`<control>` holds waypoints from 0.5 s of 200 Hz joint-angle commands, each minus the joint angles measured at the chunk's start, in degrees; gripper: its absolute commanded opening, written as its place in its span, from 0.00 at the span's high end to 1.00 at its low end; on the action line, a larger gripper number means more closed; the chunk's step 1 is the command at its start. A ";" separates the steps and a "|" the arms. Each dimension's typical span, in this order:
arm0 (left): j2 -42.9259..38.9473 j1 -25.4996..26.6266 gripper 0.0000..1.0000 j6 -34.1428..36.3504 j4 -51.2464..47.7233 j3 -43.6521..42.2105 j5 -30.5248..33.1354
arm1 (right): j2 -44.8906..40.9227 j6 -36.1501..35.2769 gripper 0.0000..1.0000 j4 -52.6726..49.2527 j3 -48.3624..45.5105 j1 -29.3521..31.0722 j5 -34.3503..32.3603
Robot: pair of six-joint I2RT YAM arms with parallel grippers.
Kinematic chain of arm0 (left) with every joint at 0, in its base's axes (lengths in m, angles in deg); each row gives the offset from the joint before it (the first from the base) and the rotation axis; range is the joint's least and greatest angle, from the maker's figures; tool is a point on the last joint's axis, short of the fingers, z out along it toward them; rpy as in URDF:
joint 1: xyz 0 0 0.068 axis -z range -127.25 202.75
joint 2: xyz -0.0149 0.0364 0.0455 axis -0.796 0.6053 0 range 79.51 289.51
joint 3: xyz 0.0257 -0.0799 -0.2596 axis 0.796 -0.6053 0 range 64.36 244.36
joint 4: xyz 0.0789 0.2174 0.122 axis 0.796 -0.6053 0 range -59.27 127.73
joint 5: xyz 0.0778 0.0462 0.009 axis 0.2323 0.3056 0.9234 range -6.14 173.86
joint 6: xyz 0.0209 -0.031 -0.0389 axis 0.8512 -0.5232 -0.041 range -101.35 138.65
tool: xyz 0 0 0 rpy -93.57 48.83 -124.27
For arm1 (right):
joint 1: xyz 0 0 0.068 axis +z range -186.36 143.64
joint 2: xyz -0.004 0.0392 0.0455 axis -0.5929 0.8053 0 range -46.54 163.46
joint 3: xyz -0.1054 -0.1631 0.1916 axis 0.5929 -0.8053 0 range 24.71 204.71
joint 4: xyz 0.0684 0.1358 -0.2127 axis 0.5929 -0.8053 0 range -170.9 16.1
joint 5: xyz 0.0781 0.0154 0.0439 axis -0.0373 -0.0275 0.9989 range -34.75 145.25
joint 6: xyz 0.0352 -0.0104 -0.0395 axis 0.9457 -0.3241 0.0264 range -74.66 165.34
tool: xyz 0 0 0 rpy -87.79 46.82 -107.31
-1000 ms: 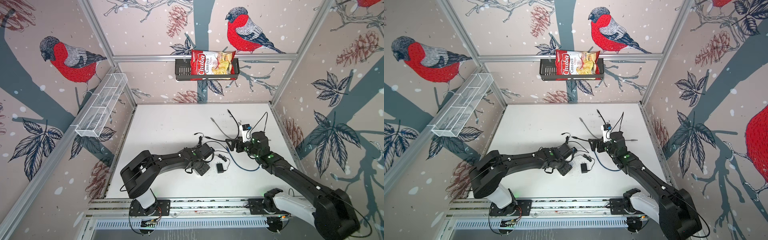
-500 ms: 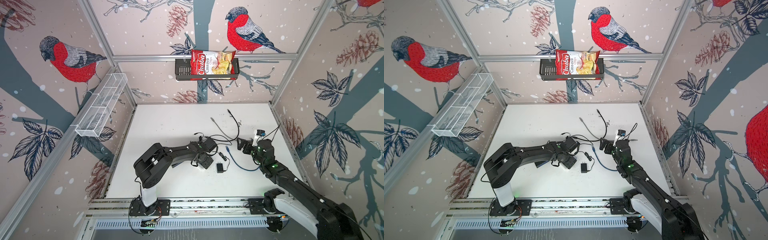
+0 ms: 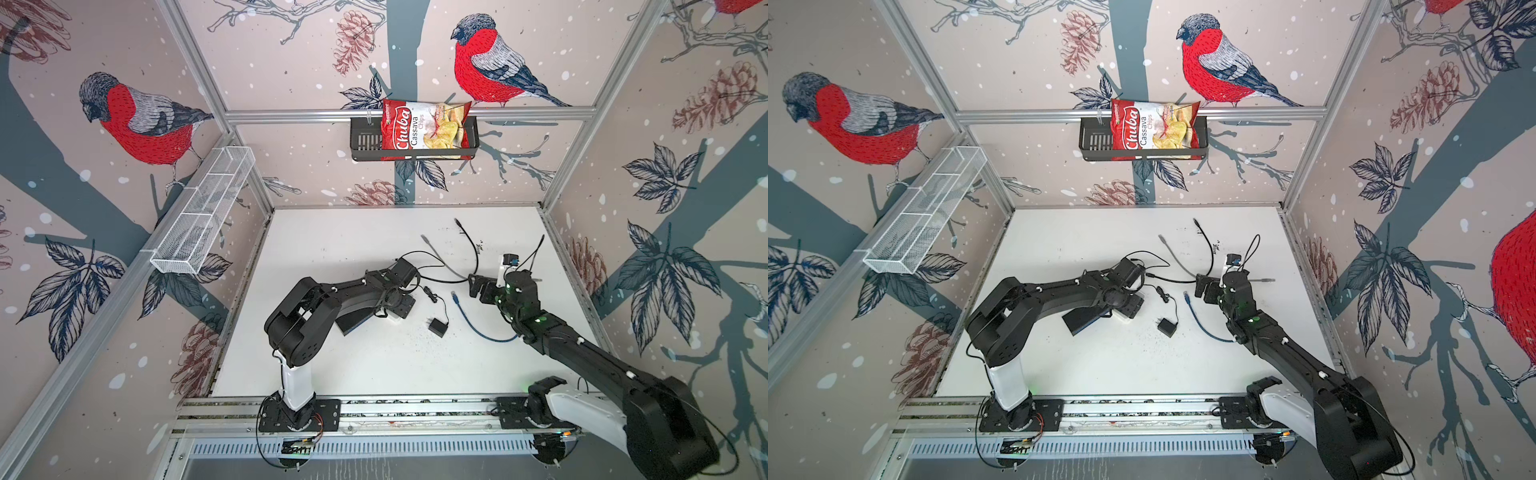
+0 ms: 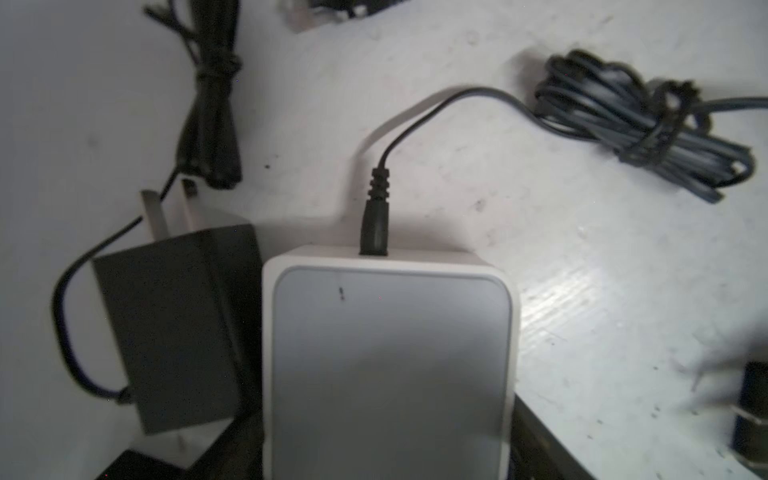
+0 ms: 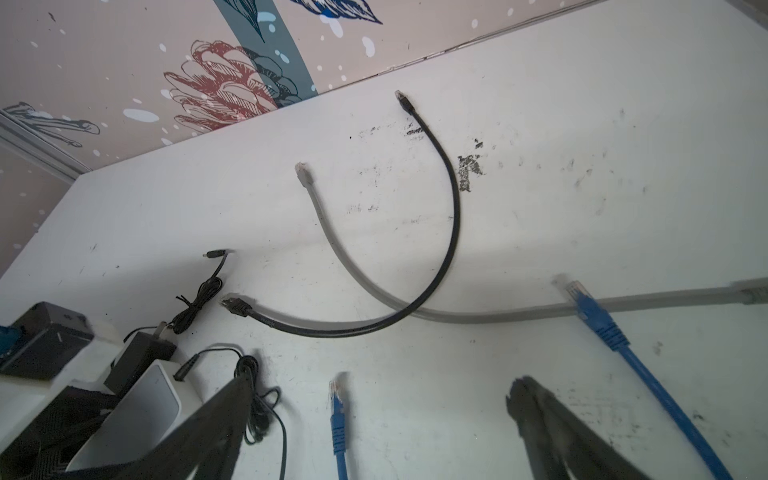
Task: Insert the plug into the switch port
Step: 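Set the router down with left gripper while right gripper nears blue cable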
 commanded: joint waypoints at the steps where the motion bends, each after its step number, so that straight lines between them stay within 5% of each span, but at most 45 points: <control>1: 0.28 -1.53 0.64 2.93 -6.26 -1.66 4.01 | 2.25 -2.33 0.01 -1.32 1.69 0.64 0.05; 45: -2.06 -1.56 0.56 4.16 -3.60 -2.60 1.34 | 6.73 -2.61 0.03 -2.72 4.09 1.85 0.71; 100: -2.65 -1.55 0.37 4.57 -1.92 -2.20 -0.69 | 12.58 -1.31 0.23 -6.63 6.34 2.37 0.58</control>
